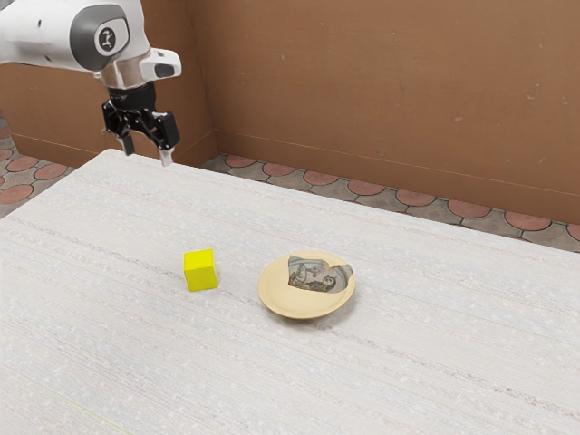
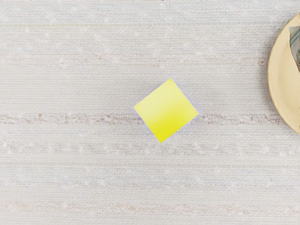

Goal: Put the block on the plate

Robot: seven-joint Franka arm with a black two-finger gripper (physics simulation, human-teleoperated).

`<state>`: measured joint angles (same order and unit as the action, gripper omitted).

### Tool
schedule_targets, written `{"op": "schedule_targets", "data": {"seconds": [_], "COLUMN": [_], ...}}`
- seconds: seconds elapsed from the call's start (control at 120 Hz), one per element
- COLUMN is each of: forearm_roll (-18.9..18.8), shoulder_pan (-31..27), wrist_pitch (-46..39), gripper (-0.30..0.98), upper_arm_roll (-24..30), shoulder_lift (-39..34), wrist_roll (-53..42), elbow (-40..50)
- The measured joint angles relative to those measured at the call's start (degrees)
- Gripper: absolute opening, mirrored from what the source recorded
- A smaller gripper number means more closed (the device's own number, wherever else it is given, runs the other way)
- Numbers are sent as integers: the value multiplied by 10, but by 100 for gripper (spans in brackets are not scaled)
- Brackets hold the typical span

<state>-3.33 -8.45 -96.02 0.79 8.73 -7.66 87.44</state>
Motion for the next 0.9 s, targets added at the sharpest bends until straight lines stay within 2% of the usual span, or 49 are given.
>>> {"op": "schedule_targets", "data": {"seconds": [0.467, 0.617, 0.9], "forearm_roll": [0, 2, 1], "shoulder_pan": [2, -6, -4], "wrist_pitch": [1, -14, -134], "gripper": [69, 69, 69], "upper_arm_roll": [0, 1, 5], "shoulder_lift": [24, 53, 117], "wrist_roll": [-26, -103, -269], "elbow": [11, 18, 70]}}
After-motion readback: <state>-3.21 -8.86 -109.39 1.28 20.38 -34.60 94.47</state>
